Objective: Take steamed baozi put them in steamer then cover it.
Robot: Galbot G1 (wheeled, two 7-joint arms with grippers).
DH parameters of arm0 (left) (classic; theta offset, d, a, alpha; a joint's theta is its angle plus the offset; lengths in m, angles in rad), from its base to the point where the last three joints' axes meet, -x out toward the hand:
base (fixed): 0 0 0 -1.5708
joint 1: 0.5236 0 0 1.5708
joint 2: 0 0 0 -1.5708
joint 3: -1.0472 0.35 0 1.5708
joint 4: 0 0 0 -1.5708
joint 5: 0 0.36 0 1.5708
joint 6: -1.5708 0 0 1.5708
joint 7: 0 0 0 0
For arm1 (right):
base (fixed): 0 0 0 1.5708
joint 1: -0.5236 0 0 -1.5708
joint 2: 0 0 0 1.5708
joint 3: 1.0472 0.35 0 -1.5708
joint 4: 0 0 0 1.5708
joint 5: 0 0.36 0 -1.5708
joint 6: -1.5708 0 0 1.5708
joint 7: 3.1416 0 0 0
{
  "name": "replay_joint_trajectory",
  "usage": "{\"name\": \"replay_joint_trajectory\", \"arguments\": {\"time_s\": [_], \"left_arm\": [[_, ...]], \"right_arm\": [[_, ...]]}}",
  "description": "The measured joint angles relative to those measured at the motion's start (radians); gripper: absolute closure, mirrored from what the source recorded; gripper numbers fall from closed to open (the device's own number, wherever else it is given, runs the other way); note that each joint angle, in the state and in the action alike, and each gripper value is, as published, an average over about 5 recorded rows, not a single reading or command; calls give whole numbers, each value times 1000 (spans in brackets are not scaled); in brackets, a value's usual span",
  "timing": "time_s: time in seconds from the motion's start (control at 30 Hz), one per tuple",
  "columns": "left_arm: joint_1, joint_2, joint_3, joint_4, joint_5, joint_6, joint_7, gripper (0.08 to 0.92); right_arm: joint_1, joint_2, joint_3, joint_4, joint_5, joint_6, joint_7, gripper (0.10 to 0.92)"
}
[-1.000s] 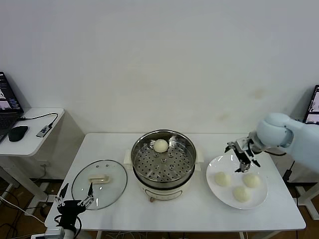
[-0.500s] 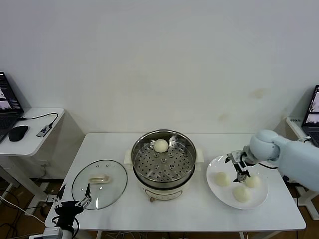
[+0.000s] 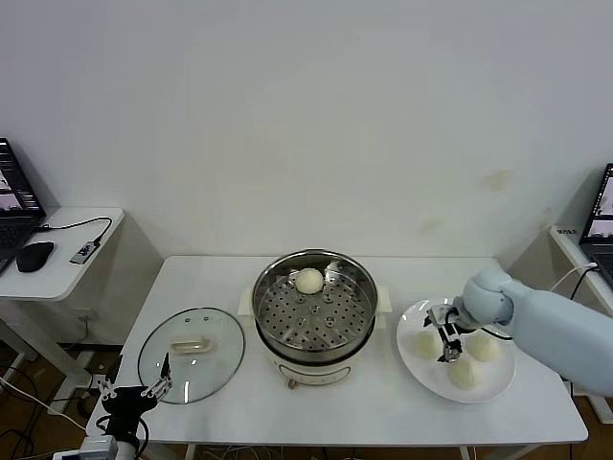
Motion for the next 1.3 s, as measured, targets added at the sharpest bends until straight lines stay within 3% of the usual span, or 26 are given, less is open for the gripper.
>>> {"name": "replay_joint_trajectory", "arguments": {"time_s": [0.13, 0.5, 0.9, 1.3], "left_arm": [[0, -2, 0, 1, 0, 0, 0, 177], [3, -3, -3, 0, -1, 0, -2, 177], [2, 4, -4, -8, -3, 2, 0, 177], [-9, 19, 4, -19, -6, 8, 1, 177]], "right_arm": [[-13, 15, 18, -15, -5, -4, 2, 228], [-22, 18, 36, -20, -3, -9, -21, 461], [98, -58, -14, 42, 74, -32, -57, 456], [517, -59, -257, 145, 292, -87, -54, 443]]}}
